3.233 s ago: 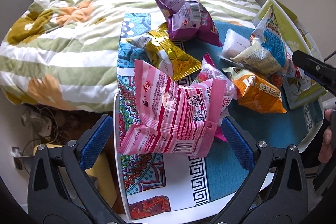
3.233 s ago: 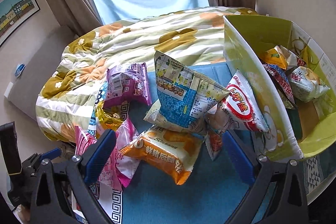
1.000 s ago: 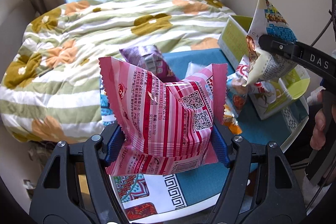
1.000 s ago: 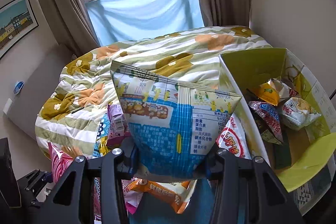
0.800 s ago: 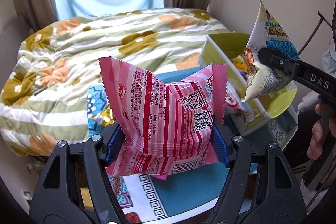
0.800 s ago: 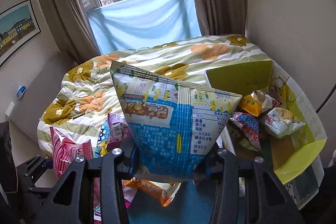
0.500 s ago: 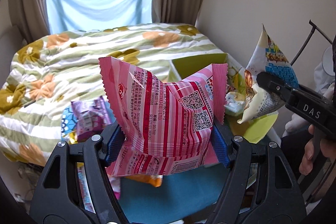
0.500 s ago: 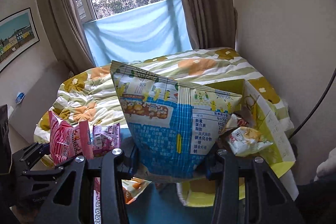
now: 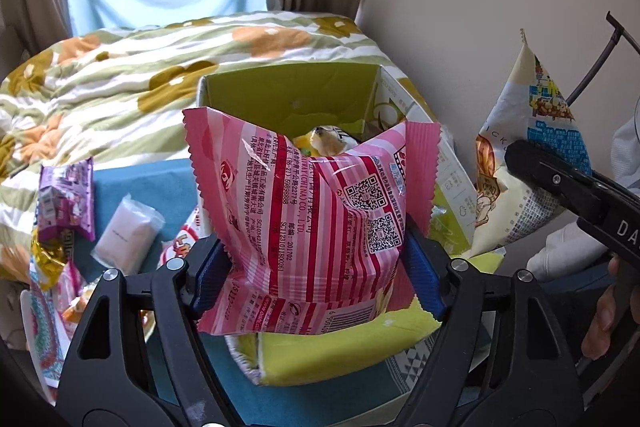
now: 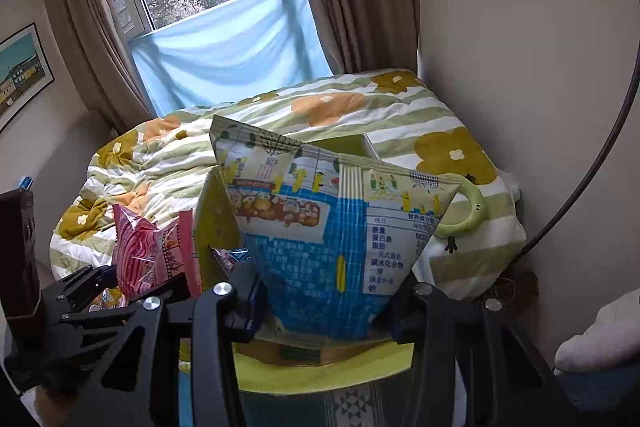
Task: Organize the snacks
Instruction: 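Carry both bags over the yellow-green box and release them inside, then withdraw both tools from the box back over the remaining snacks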
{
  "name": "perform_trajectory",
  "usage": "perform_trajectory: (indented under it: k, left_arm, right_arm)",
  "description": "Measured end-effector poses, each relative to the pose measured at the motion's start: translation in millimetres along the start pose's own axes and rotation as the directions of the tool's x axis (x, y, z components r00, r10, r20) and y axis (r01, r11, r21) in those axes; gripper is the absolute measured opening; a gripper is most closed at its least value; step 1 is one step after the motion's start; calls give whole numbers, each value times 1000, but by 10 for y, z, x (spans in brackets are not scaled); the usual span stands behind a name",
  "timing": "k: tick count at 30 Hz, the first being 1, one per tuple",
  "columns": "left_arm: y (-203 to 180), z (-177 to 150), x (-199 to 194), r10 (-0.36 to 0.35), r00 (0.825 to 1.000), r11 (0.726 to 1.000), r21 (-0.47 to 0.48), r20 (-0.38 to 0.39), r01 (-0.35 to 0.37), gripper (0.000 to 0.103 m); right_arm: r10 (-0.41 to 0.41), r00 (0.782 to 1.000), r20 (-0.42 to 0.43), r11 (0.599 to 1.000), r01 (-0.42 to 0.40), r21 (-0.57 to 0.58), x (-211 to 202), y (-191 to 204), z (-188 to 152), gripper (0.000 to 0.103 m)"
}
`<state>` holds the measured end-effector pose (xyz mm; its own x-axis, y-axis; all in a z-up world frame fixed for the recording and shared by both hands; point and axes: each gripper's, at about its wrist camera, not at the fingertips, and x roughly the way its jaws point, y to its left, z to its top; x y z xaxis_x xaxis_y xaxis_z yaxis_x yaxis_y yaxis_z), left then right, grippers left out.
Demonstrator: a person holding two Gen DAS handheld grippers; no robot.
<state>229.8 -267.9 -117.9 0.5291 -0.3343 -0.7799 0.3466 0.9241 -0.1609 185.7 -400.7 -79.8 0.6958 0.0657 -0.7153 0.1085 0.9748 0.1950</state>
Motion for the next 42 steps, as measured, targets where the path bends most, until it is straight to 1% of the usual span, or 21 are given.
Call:
perform_trajectory:
  k: [1,2,3,4,10,12,14,17,20,23,27,28,29,30,31,32,34,37,42]
  left_arm:
    - [-26,-18,33,11,1000,1000,1,-5,-11,84]
    - [-43,-37,61,29,1000,1000,2,-11,-29,97]
    - [-71,-58,83,52,999,999,0,-14,-52,102]
    - [-76,-82,85,63,998,998,-6,-13,-63,103]
    - [64,-225,63,72,996,995,-69,-47,-75,103]
    - [82,-276,-4,93,995,992,-78,-46,-96,103]
    - [123,-307,-80,116,992,989,-86,-44,-120,103]
    - [173,-352,-155,142,989,985,-91,-46,-146,103]
    - [238,-388,-189,171,983,980,-96,-60,-176,103]
    - [309,-414,-223,175,982,976,-119,-68,-182,103]
    - [339,-462,-273,182,981,974,-124,-70,-190,103]
    - [339,-476,-283,185,980,974,-121,-72,-193,103]
    - [337,-493,-294,189,979,973,-117,-73,-197,103]
    - [342,-514,-302,192,978,973,-115,-75,-200,103]
    - [349,-531,-305,193,978,973,-115,-79,-202,103]
    - [361,-548,-304,192,978,973,-118,-84,-201,103]
    - [383,-606,-310,184,979,973,-127,-92,-195,103]
    - [411,-676,-307,176,979,973,-133,-100,-189,103]
    - [400,-719,-406,187,978,972,-128,-92,-198,103]
  right_arm:
    - [4,1000,-7,1000,-4,-3,18,-53,1,43]
    - [9,1000,-15,1000,-9,-4,33,-109,4,43]
    - [16,1000,-22,1000,-16,-4,53,-145,-1,43]
    - [23,999,-28,1000,-23,-4,69,-175,-7,43]
    - [83,994,-68,996,-85,-22,201,-277,-29,43]
    - [109,989,-96,993,-112,-30,275,-277,-31,43]
    - [137,983,-121,988,-144,-48,345,-237,-47,43]
    - [157,974,-163,980,-174,-93,442,-116,-81,43]
    - [187,963,-193,970,-212,-120,507,-4,-126,43]
    - [181,962,-206,969,-210,-130,571,25,-186,43]
    - [173,961,-217,975,-199,-103,634,-41,-207,44]
    - [180,959,-221,974,-205,-97,644,-59,-215,49]
    - [189,956,-224,972,-214,-93,649,-70,-225,67]
    - [191,957,-216,972,-215,-94,642,-84,-241,81]
    - [186,963,-196,973,-208,-97,618,-101,-249,103]
    - [183,969,-168,974,-201,-101,581,-124,-267,103]
    - [191,972,-137,974,-205,-98,523,-166,-295,103]
    - [190,971,-145,974,-204,-93,497,-201,-340,103]
    - [196,969,-150,974,-210,-83,415,-212,-368,103]
